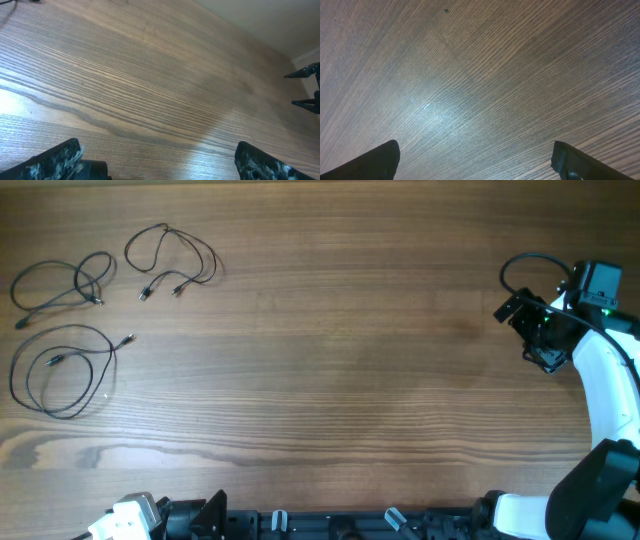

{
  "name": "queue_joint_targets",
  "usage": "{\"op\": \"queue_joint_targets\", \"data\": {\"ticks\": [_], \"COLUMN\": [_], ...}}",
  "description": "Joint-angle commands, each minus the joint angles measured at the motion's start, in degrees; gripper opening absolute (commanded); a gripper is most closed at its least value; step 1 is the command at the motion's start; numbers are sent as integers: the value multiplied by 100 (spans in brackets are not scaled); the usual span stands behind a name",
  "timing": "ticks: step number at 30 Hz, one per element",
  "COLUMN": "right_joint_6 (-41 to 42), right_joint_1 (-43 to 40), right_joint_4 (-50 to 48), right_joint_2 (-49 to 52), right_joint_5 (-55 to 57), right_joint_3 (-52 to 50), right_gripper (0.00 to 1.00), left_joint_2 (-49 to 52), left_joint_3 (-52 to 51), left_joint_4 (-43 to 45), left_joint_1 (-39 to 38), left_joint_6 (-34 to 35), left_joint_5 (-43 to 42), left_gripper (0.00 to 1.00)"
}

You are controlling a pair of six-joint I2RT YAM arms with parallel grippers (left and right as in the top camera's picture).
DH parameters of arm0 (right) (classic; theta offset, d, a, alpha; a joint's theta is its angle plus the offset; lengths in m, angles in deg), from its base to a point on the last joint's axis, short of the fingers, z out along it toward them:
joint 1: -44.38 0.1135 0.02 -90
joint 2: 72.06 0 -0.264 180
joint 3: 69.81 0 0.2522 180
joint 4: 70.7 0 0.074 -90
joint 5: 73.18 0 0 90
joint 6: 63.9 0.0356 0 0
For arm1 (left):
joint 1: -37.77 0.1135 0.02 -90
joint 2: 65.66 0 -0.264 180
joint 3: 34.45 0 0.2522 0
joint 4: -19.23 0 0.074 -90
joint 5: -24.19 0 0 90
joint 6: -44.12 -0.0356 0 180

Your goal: Untangle cables

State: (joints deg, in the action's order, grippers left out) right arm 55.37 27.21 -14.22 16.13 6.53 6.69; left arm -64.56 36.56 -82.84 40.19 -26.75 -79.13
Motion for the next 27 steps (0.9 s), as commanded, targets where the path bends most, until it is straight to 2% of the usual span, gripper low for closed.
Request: {"op": "queue_joint_targets", "data": {"ticks": [1, 5, 12, 14, 17, 27], "right_joint_6": [-66, -63, -63, -63, -63, -63], "right_joint_1": [33, 33, 33, 33, 33, 33], "right_joint_4": [-28, -28, -28, -31, -31, -50], "right_joint_2": [87, 87, 87, 87, 87, 87], "right_joint_5": [-9, -9, -9, -9, -9, -9], "right_joint_3": [52, 52, 52, 52, 52, 52], "right_gripper": [100, 100, 100, 100, 100, 100], "left_joint_2": [-85, -85, -85, -85, -83, -83], "left_joint_3": [13, 13, -11, -195, -555, -3324], "left_joint_4": [17, 15, 240, 1182, 1762, 5003], "left_joint_1": [33, 35, 33, 35, 33, 33], "left_joint_6": [-70, -66, 450, 313, 313, 315], "left_joint_5": [-11, 20, 96, 129, 186, 546], "left_gripper": [100, 99, 100, 100, 100, 100]}}
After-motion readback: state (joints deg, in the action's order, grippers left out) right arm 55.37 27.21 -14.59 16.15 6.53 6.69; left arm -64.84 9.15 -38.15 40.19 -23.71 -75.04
